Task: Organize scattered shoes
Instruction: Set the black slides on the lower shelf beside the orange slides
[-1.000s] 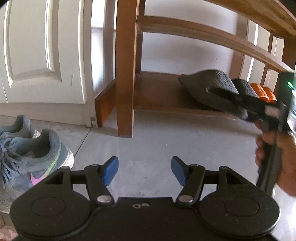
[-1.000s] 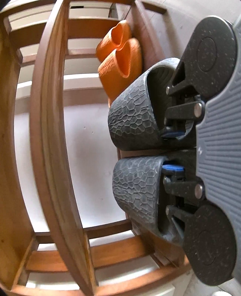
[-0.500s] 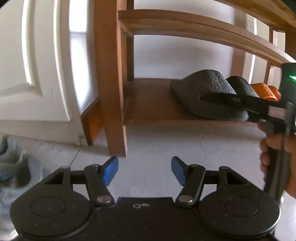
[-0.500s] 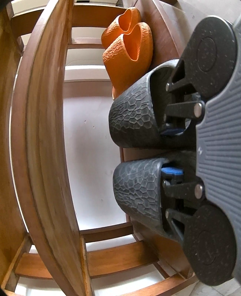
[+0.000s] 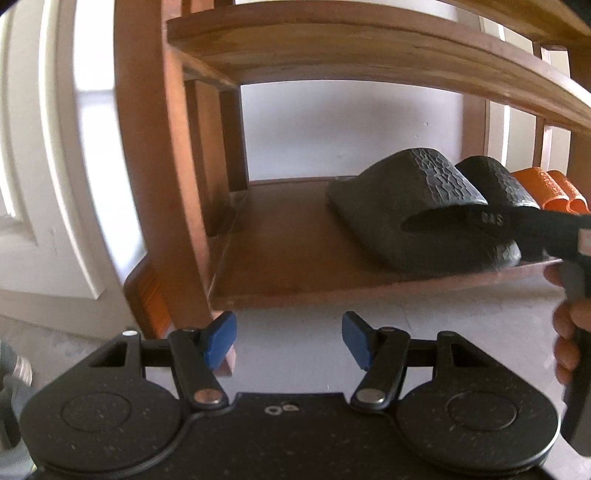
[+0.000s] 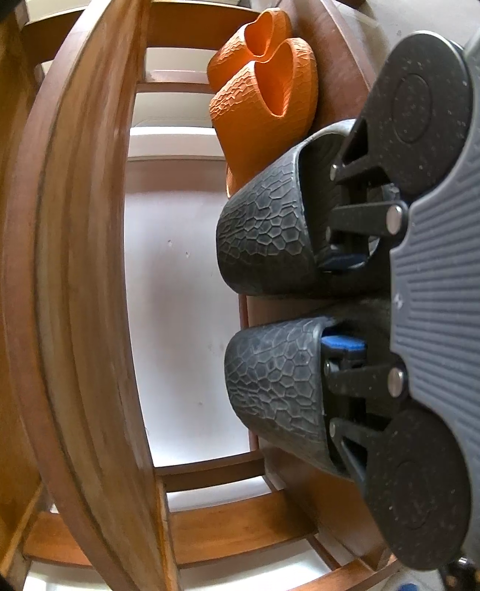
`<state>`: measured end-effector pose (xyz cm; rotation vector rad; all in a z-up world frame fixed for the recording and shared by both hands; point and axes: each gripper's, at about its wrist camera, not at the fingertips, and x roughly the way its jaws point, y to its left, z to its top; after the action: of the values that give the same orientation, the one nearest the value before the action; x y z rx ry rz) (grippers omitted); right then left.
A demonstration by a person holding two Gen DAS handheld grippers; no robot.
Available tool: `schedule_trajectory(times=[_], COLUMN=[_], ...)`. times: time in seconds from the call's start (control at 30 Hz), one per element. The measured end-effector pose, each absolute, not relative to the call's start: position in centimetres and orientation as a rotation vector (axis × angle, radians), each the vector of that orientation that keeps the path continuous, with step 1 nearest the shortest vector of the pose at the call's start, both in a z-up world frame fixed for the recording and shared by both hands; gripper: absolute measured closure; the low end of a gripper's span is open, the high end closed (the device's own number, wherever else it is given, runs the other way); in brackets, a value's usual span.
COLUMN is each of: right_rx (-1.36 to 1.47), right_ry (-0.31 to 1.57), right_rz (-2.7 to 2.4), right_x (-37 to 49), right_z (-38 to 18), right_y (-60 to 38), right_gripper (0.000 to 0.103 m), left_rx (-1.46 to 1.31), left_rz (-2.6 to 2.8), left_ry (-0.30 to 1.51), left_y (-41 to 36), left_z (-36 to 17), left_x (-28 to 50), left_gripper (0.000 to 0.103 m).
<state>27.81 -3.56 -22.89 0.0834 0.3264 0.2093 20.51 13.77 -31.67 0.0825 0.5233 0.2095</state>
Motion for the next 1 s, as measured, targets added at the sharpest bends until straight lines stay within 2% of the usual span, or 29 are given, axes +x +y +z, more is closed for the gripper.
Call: schedule_trajectory(times=[0.17, 0.23, 0.27, 0.3, 0.7, 0.83, 0.97, 1.0], right_rx=[0.067, 0.059, 0.054, 0.050, 0.054, 0.033, 0.023, 0.023], right_ry=[0.324, 0.324, 0.323, 0.321, 0.355, 0.338, 0.315, 0.304], right_rz=[0.222, 0.226, 0.231, 0.235, 0.206, 0.245, 0.251, 0.252], right_x=[27.6, 27.1, 27.0, 26.8, 29.5, 27.9, 25.8, 25.1], right_z=[-23.0, -23.0, -23.0, -23.0, -22.7, -22.6, -22.4, -22.2], right_y=[-3.8, -4.1, -4.1, -4.1, -3.6, -4.1, -4.7, -4.9], right_gripper=[0.061, 0.054, 0.045, 0.039, 0.042, 0.040, 0.035, 0.030], left_rx=[0.094, 0.091, 0.090, 0.092, 0.070, 0.079, 0.090, 0.088], left_rz=[0.213, 0.214, 0.212, 0.207, 0.211, 0.193, 0.185, 0.184], left_ry=[0.518, 0.519, 0.519, 0.515, 0.500, 0.496, 0.499, 0.499], left_y=[13.5, 13.4, 13.4, 13.4, 13.5, 13.2, 13.0, 13.1], left_z=[-31.7, -31.8, -31.9, -31.9, -31.2, -31.3, -31.4, -31.3], left_x=[21.9, 22.0, 22.1, 22.1, 22.3, 21.8, 21.4, 21.1], left_gripper=[0.040, 0.038, 0.038, 0.038, 0.039, 0.039, 0.039, 0.039])
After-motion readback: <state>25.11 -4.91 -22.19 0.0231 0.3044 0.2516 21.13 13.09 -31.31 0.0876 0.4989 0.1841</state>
